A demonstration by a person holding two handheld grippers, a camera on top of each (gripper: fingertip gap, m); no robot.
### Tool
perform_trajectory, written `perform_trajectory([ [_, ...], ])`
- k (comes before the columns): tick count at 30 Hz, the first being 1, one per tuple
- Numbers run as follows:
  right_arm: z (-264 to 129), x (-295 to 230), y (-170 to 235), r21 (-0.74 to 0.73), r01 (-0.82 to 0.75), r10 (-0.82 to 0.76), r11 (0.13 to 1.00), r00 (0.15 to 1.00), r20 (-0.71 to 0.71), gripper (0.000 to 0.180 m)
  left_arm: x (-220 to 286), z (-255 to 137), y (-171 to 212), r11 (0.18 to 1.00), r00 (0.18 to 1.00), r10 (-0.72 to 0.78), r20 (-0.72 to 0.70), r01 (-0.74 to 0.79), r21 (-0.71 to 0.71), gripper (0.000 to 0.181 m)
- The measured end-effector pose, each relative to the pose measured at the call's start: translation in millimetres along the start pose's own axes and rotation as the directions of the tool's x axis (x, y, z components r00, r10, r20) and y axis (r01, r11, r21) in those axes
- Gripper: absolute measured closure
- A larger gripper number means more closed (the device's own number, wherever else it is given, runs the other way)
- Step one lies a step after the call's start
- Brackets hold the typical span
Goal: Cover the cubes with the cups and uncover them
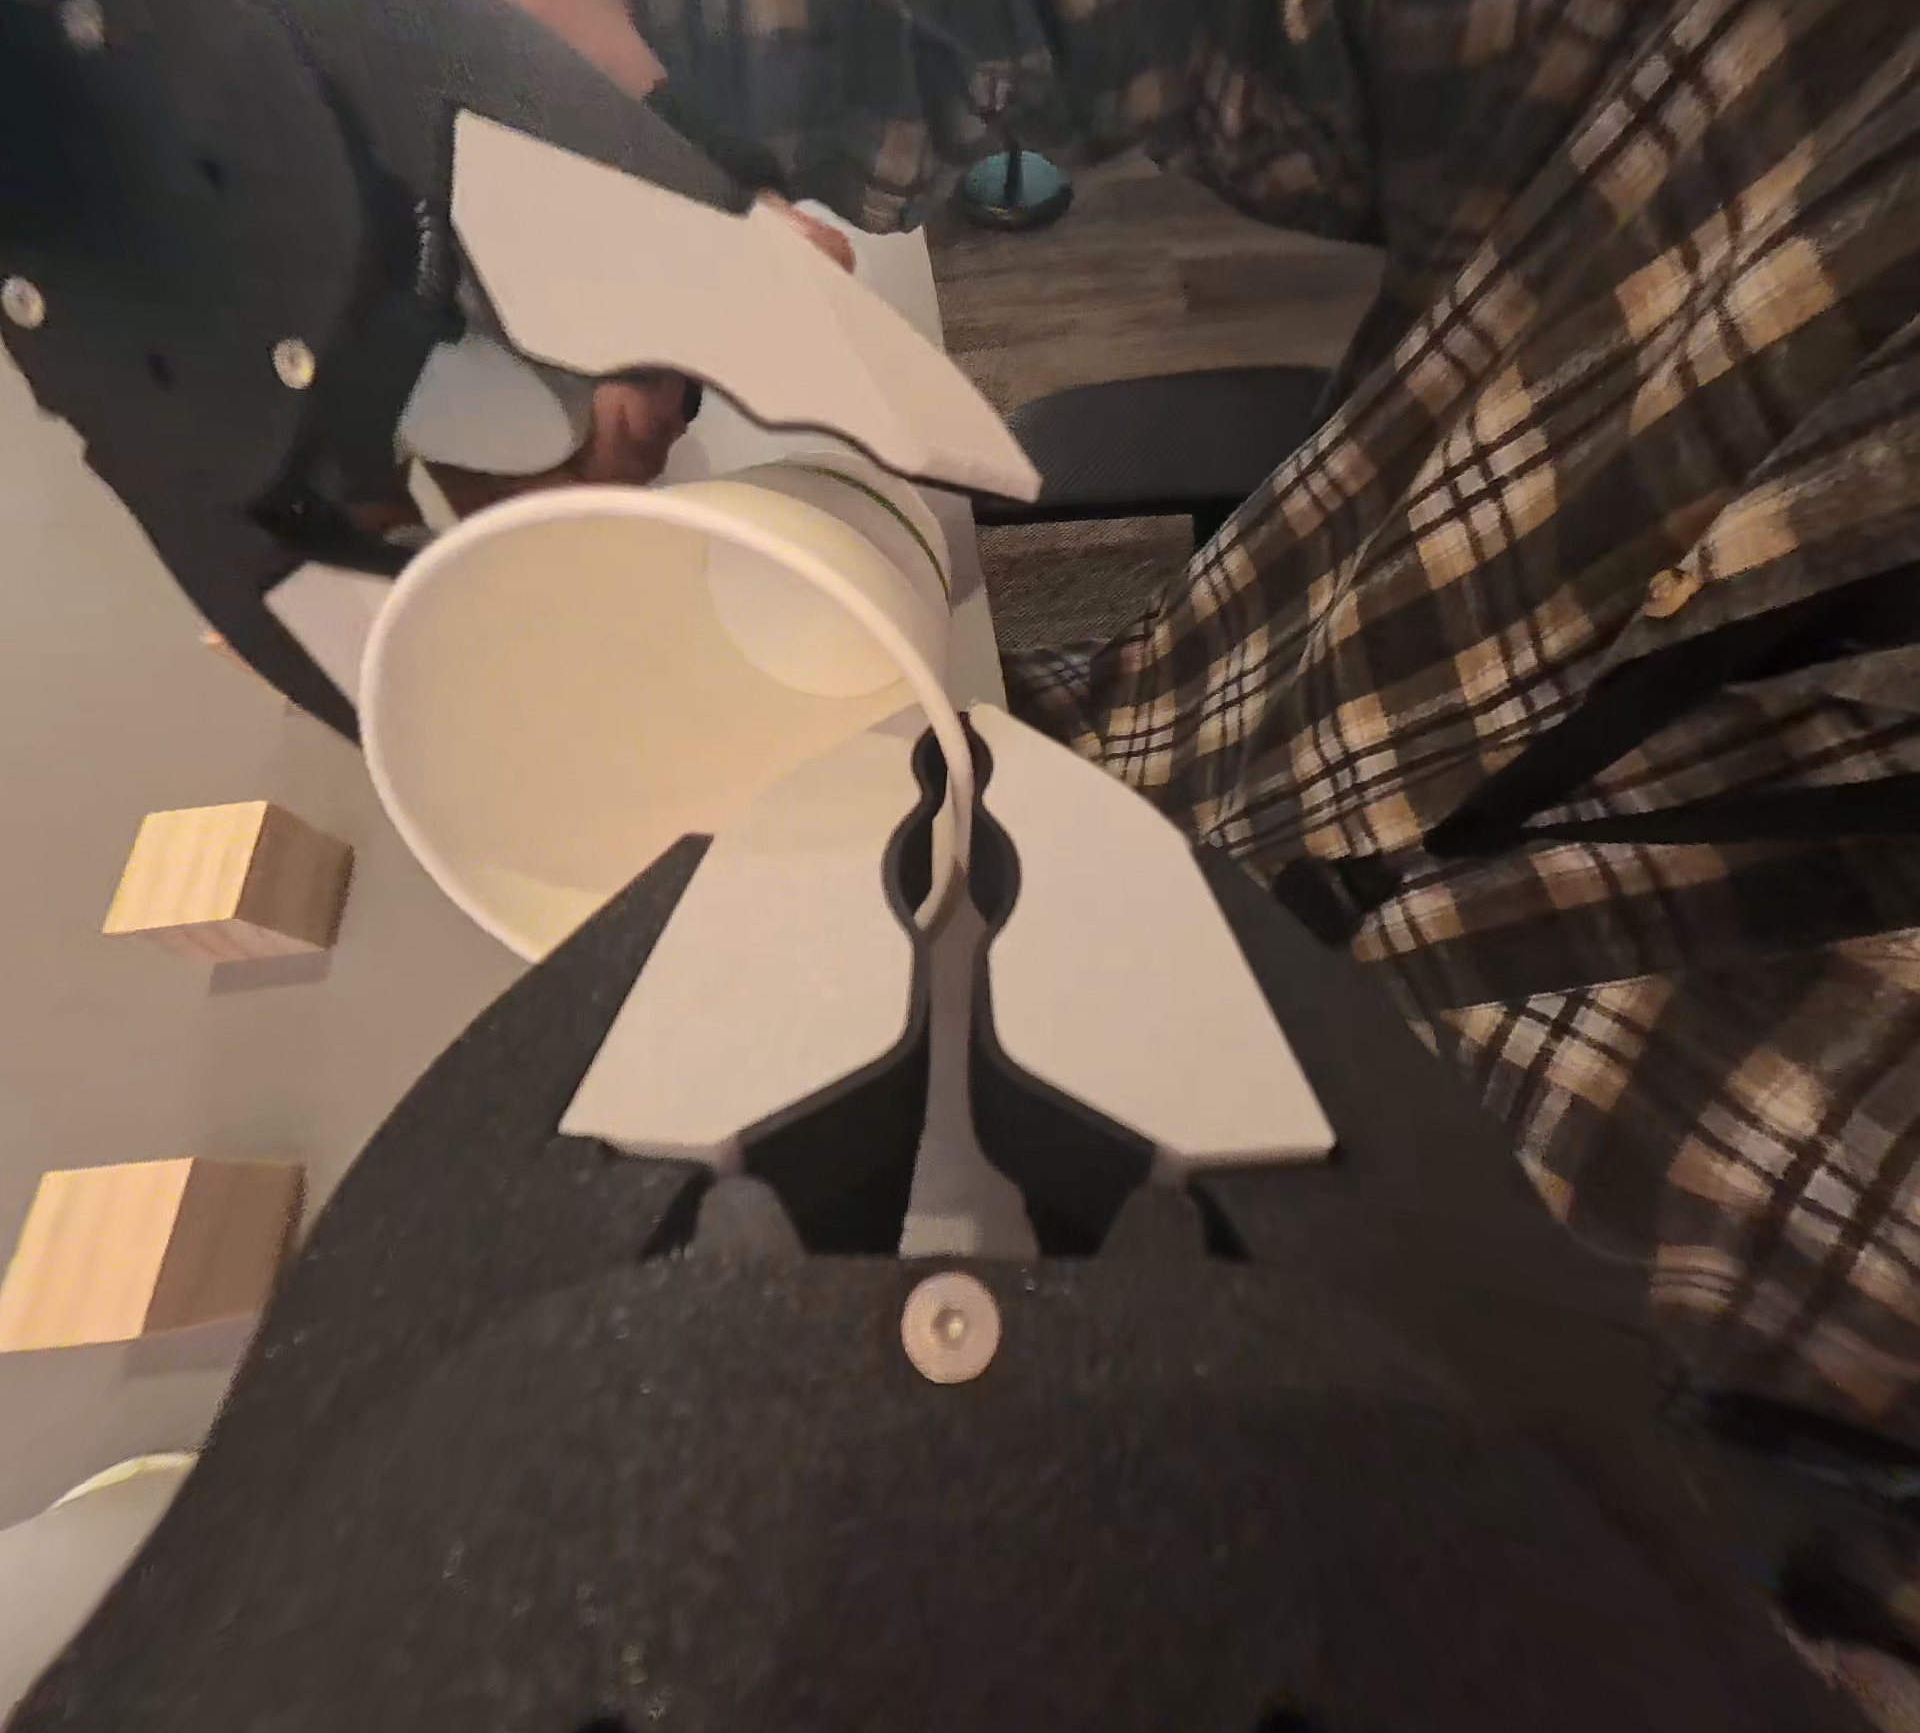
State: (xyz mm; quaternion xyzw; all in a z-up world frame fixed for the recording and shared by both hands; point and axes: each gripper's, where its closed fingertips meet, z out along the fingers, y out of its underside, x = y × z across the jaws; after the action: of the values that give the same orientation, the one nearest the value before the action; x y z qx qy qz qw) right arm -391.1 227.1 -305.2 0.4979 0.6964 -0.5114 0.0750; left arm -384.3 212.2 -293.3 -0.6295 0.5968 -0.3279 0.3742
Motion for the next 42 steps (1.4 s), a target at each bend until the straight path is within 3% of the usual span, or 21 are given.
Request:
perform_trajectory([
  [1,1.5,-0.1,2.9,-0.023,-0.006,0.006,1.0,1.0,0.001,0.083,3.5,-0.4,-2.2,1.0,1.0,0.005,-0.017,-0.005,0.012,0.18],
  [3,-1.2,-2.5,2.2,0.0,-0.038,0.038,0.999,0.999,0.005,0.088,2.3,-2.9,-8.4,0.999,1.0,0.004,0.0,-0.004,0.044,0.178],
  [7,-25.2,-14.2,-6.4,0.21,-0.006,0.02,0.978,0.998,-0.065,0.088,-24.8,-23.7,-25.4,0.982,0.984,-0.079,0.161,0.049,0.183,0.137],
  [10,-75.6,-28.5,-14.0,0.441,0.186,-0.043,0.878,0.948,-0.314,0.088,-42.2,-53.2,-41.1,0.921,0.959,-0.208,0.19,0.127,0.368,0.124],
  [12,-131.9,-31.8,-7.3,0.518,0.362,0.024,0.775,0.802,-0.597,0.087,-51.9,-72.9,-47.4,0.856,0.942,-0.295,0.163,0.184,0.484,0.125],
  [14,-194.1,-42.4,13.1,0.524,0.52,0.174,0.675,0.577,-0.798,0.087,-61.2,-87.0,-48.3,0.787,0.92,-0.373,0.12,0.245,0.566,0.126],
  [16,-246.9,-56.4,42.8,0.501,0.631,0.346,0.593,0.363,-0.865,0.088,-67.9,-92.9,-45.8,0.736,0.899,-0.431,0.077,0.301,0.606,0.128],
  [18,-271.6,-63.8,68.8,0.495,0.69,0.464,0.528,0.254,-0.848,0.088,-72.1,-94.1,-44.1,0.703,0.884,-0.465,0.046,0.337,0.626,0.129],
  [23,-276.3,-44.5,99.8,0.463,0.706,0.555,0.536,0.119,-0.824,0.088,-74.5,-90.4,-42.9,0.706,0.88,-0.471,0.065,0.331,0.626,0.131],
  [27,-274.9,-30.2,105.9,0.456,0.699,0.58,0.551,0.072,-0.811,0.088,-72.0,-86.6,-42.7,0.717,0.885,-0.461,0.057,0.334,0.612,0.132],
  [31,-269.8,-11.7,112.4,0.439,0.649,0.563,0.622,0.019,-0.826,0.085,-73.1,-87.2,-41.3,0.718,0.885,-0.463,0.057,0.336,0.609,0.133],
  [33,-269.0,-5.8,118.0,0.44,0.636,0.574,0.634,-0.006,-0.819,0.056,-74.2,-90.0,-40.3,0.715,0.882,-0.467,0.062,0.335,0.614,0.133],
  [36,-265.0,-7.0,125.9,0.425,0.636,0.575,0.644,-0.036,-0.817,0.034,-75.1,-95.1,-40.0,0.711,0.879,-0.471,0.072,0.329,0.622,0.133],
  [42,-241.3,-45.8,120.2,0.356,0.69,0.503,0.63,-0.013,-0.864,0.034,-81.4,-109.1,-33.1,0.737,0.864,-0.478,0.16,0.295,0.609,0.13],
])
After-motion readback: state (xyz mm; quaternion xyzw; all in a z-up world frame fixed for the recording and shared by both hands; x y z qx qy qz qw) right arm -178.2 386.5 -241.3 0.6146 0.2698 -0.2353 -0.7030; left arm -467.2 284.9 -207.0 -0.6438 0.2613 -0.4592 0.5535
